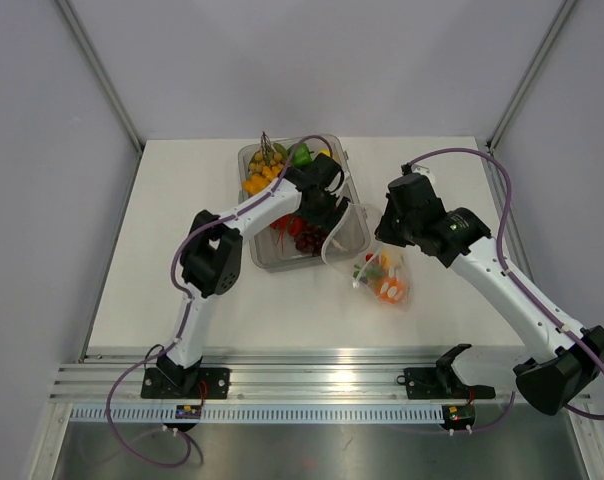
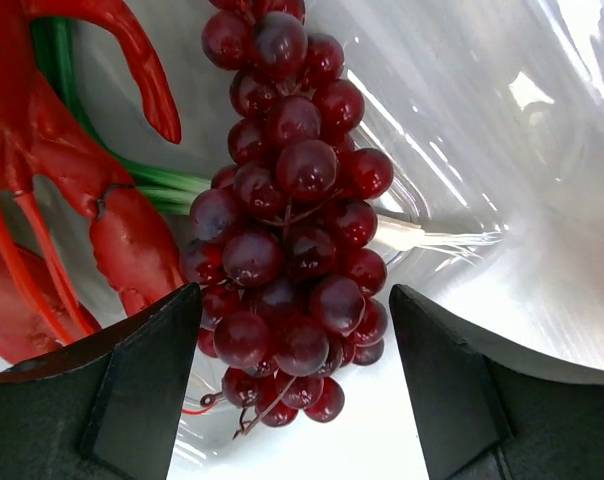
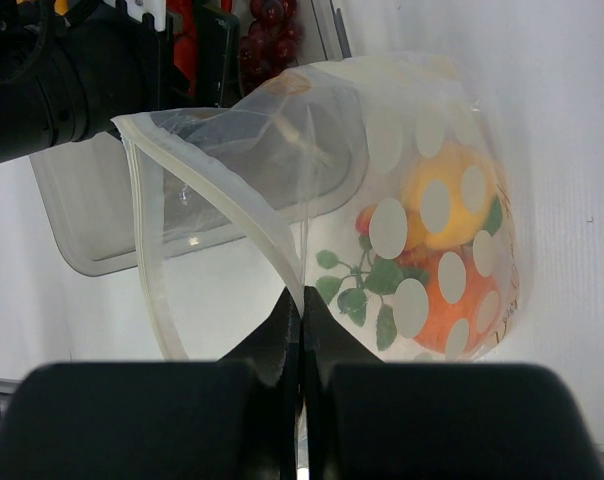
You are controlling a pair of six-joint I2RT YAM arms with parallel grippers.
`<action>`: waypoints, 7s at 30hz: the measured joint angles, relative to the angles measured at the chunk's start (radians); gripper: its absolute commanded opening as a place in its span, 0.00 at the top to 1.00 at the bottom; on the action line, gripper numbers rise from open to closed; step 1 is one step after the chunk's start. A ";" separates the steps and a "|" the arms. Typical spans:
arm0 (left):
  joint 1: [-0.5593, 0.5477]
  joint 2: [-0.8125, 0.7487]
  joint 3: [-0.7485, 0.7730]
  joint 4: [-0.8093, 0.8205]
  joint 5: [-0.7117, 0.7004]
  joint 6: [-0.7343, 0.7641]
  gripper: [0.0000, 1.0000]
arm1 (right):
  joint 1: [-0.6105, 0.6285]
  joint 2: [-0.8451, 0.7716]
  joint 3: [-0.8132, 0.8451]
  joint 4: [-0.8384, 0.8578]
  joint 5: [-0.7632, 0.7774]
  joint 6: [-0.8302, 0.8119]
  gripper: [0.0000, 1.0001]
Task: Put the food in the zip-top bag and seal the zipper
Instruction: Pick up the fake fruit from the bin, then place the fake fruit in the zipper food storage bag, then adjust the zipper food storage bag at the center of the board, then pick up the fake vegetable from the bin.
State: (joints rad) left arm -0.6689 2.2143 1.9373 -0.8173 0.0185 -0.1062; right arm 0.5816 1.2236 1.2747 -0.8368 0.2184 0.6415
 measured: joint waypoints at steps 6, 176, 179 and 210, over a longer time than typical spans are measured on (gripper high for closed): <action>0.000 0.042 0.000 0.002 0.000 0.000 0.25 | 0.000 0.000 0.000 0.000 -0.001 0.000 1.00; -0.028 -0.340 -0.163 0.101 0.473 -0.179 0.28 | 0.000 -0.055 -0.055 0.036 0.072 -0.017 1.00; -0.003 -0.373 -0.152 0.061 0.387 -0.154 0.25 | 0.000 -0.051 -0.054 0.053 0.064 -0.020 1.00; 0.478 -0.520 -0.557 0.483 0.086 -0.627 0.19 | 0.000 -0.045 -0.027 0.052 0.044 -0.024 1.00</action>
State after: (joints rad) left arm -0.1913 1.6943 1.3804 -0.3347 0.1047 -0.7330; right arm 0.5819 1.1786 1.2476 -0.7849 0.2626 0.6178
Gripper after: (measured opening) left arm 0.820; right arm 0.011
